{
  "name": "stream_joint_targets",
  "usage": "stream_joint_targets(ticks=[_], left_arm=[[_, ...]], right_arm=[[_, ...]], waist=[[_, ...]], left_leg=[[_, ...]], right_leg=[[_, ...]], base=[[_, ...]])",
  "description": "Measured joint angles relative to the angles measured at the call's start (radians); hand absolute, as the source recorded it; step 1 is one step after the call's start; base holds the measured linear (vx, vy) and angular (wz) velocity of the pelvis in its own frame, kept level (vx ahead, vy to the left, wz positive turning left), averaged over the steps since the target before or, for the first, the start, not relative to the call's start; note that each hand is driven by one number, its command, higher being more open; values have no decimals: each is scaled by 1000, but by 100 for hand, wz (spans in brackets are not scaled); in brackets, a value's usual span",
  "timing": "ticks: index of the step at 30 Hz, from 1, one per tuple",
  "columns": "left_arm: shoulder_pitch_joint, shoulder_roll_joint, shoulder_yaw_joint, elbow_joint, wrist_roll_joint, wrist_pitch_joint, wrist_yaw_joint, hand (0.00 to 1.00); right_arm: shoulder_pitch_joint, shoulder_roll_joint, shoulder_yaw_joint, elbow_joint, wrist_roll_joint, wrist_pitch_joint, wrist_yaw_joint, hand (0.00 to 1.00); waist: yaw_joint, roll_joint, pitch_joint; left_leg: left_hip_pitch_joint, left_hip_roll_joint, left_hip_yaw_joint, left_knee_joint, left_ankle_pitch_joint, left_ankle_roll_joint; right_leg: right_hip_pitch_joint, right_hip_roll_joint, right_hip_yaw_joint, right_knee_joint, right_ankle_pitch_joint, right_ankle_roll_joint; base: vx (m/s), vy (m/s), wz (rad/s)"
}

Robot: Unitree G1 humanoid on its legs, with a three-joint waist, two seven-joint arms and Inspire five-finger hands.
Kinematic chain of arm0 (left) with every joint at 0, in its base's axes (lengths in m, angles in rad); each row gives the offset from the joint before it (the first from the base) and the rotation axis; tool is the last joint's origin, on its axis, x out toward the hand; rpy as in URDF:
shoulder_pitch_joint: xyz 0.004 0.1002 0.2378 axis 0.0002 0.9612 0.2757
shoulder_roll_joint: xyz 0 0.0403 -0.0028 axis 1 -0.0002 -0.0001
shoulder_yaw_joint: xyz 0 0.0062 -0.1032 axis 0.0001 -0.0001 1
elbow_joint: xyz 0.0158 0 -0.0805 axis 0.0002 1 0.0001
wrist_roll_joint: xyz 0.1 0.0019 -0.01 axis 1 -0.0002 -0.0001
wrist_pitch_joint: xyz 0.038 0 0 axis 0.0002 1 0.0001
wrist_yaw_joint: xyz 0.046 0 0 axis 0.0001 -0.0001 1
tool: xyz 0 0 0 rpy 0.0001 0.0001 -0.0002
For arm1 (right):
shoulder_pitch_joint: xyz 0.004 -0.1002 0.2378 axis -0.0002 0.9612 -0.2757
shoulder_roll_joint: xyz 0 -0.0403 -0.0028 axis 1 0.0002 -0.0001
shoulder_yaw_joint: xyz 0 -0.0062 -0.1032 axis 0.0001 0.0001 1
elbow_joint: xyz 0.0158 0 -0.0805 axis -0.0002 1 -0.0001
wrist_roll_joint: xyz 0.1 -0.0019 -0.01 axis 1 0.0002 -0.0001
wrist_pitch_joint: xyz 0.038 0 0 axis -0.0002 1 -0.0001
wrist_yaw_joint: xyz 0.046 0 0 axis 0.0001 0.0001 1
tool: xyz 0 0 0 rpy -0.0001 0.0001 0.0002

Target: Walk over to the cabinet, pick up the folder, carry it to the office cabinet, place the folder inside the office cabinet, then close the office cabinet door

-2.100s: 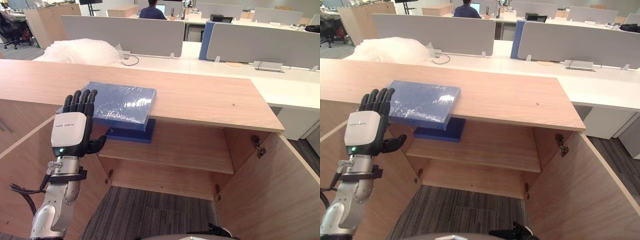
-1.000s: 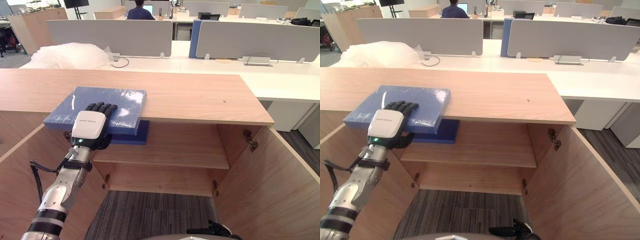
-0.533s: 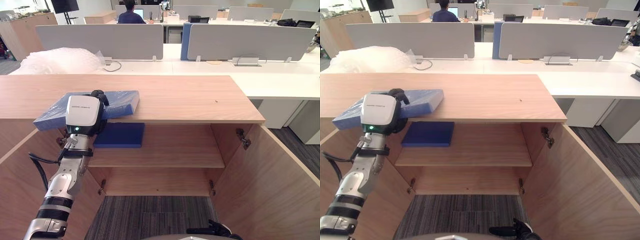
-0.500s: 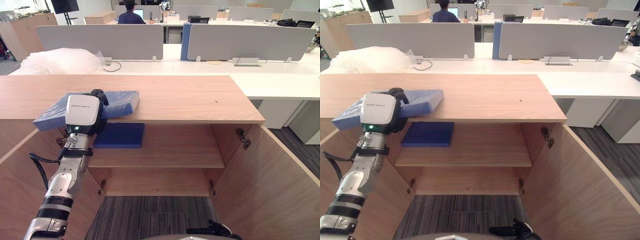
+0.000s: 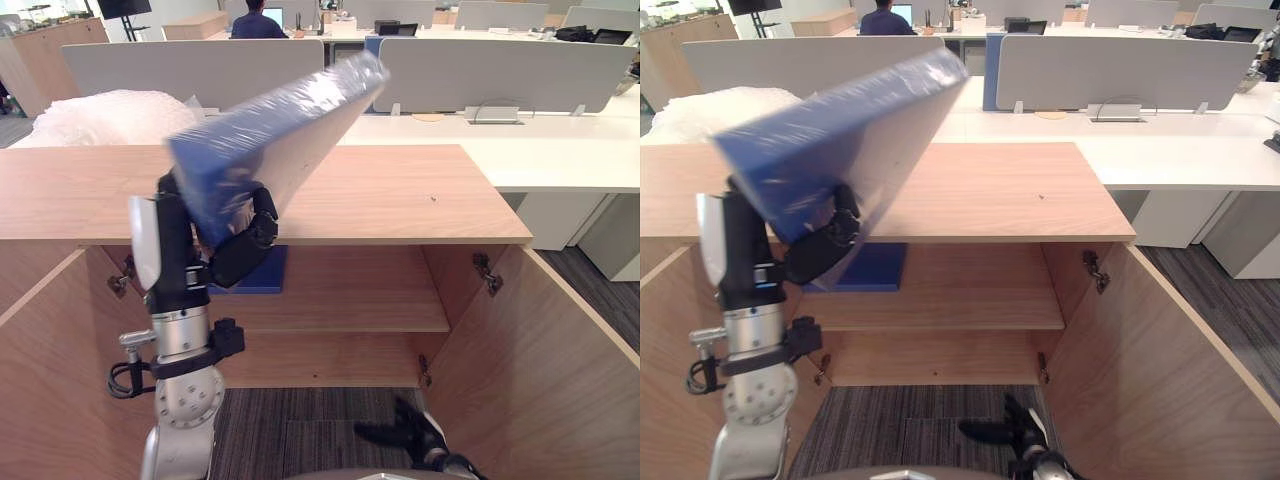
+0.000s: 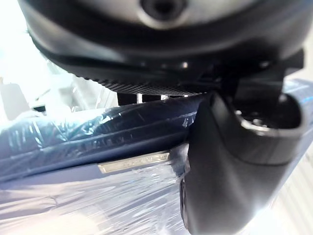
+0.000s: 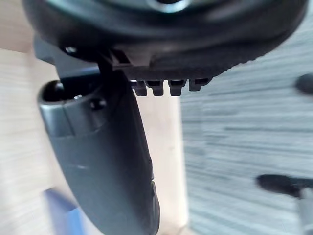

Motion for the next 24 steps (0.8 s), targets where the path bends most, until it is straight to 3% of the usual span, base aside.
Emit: stream_joint_targets(ticks=[2, 5, 10, 13, 19, 24], left_arm=[[38, -8, 44, -34, -234, -8, -55, 0], [64, -9, 139, -75, -471, -18, -108, 0], [67, -23, 265, -128, -683, -69, -109, 0], [68, -46, 288, -136, -734, -87, -119, 0], [75, -52, 267, -136, -752, -87, -190, 0], [72, -25, 158, -134, -724, -79, -241, 0]], right_arm=[[38, 2, 11, -204, 134, -28, 44, 100], [45, 2, 23, -374, 380, -57, 119, 100], [80, -20, 47, -603, 696, -56, 229, 100], [78, -13, 10, -745, 774, -59, 267, 100], [-53, -45, -72, -881, 728, -162, 247, 100], [-251, -171, -30, -881, 556, -160, 202, 100]], waist=[[-8, -1, 5], [-7, -14, 10], [5, -36, 1], [10, -35, 1], [10, -27, -7], [10, -10, -23]], left_leg=[[-1, 0, 0, -3, 1, 2], [-7, -1, -2, -4, 0, 3], [-14, -12, -10, 1, 5, 7], [-13, -20, -20, 1, 6, 10], [-2, -21, -19, 0, 8, 13], [-3, -19, -6, 0, 10, 15]], right_leg=[[-3, -1, 0, 5, -1, -1], [-10, -3, -3, 7, -2, -1], [-10, -11, -11, 7, -1, 2], [-5, -18, -18, 8, -2, 4], [-1, -21, -16, 19, -6, 10], [-9, -20, -6, 20, -2, 16]], base=[[-65, 12, -1], [-69, 19, 2], [15, 18, 6], [8, 21, 10], [-32, 8, 0], [-28, 7, -7]])
